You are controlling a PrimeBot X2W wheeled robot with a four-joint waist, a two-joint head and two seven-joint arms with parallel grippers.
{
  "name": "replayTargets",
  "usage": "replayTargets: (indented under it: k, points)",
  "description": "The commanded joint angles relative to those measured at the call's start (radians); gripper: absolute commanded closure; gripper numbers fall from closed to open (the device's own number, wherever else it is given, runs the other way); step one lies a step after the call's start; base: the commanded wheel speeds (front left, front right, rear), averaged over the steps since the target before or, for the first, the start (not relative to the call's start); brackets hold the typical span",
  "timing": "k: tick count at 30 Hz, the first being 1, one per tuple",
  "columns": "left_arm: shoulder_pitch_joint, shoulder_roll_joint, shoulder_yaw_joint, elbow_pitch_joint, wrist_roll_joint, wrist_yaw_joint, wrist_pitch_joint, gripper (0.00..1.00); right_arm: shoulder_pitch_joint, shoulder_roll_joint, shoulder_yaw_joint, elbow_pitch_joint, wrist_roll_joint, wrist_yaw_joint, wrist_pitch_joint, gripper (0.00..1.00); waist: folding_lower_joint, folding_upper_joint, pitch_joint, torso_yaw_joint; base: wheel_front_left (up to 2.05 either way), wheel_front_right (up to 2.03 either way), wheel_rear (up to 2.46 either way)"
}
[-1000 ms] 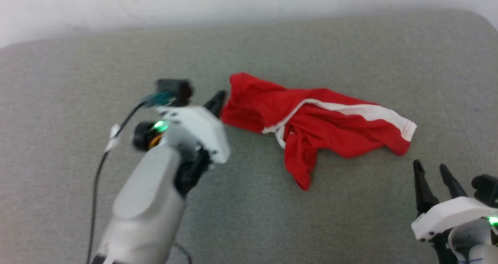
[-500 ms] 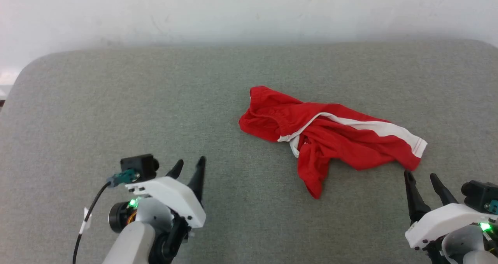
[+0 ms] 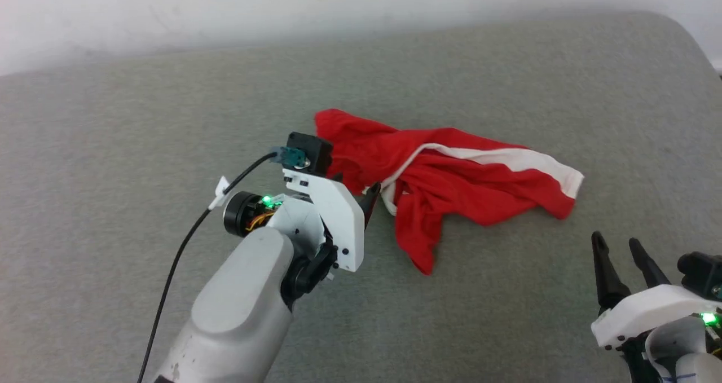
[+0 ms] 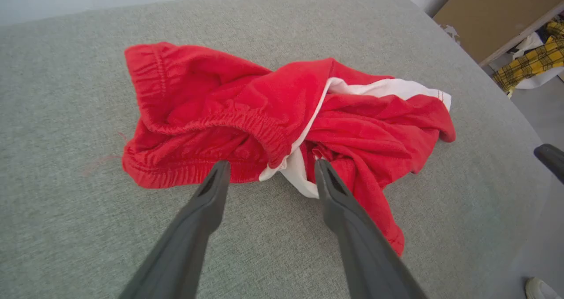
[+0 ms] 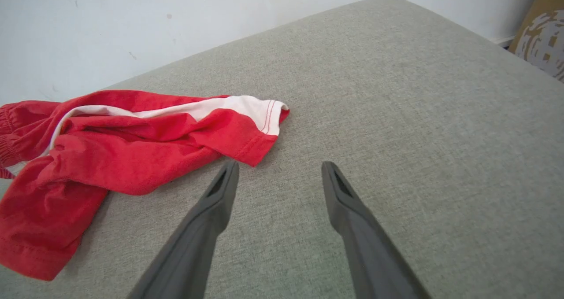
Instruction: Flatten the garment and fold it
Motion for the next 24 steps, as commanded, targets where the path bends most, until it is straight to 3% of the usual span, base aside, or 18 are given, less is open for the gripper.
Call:
replayTargets:
  k: [1, 12, 14, 24]
  points:
    - [-0.019, 0.001, -0.005, 0.027, 0.011, -0.003, 0.005, 0.0, -0.013, 0.002, 0.001, 0.003, 0.009, -0.001, -0.01, 0.0, -0.0001, 0.0, 0.054, -0.059, 0.0, 0.0, 0.0]
    - [-0.098, -0.024, -0.03, 0.178, 0.01, -0.05, -0.048, 0.0, -0.037, 0.002, -0.006, 0.032, 0.019, -0.001, -0.038, 0.0, -0.0001, 0.0, 0.094, -0.084, 0.0, 0.0, 0.0]
    - [-0.11, -0.03, -0.035, 0.194, 0.01, -0.061, -0.072, 1.0, -0.045, 0.002, -0.001, 0.036, 0.02, -0.001, -0.042, 0.0, -0.0001, 0.0, 0.097, -0.079, 0.0, 0.0, 0.0]
    - [-0.148, -0.013, 0.047, 0.168, -0.042, -0.056, -0.2, 1.0, -0.028, 0.002, -0.007, 0.053, 0.005, -0.001, -0.045, 0.0, -0.0001, 0.0, 0.036, 0.009, 0.0, 0.0, 0.0]
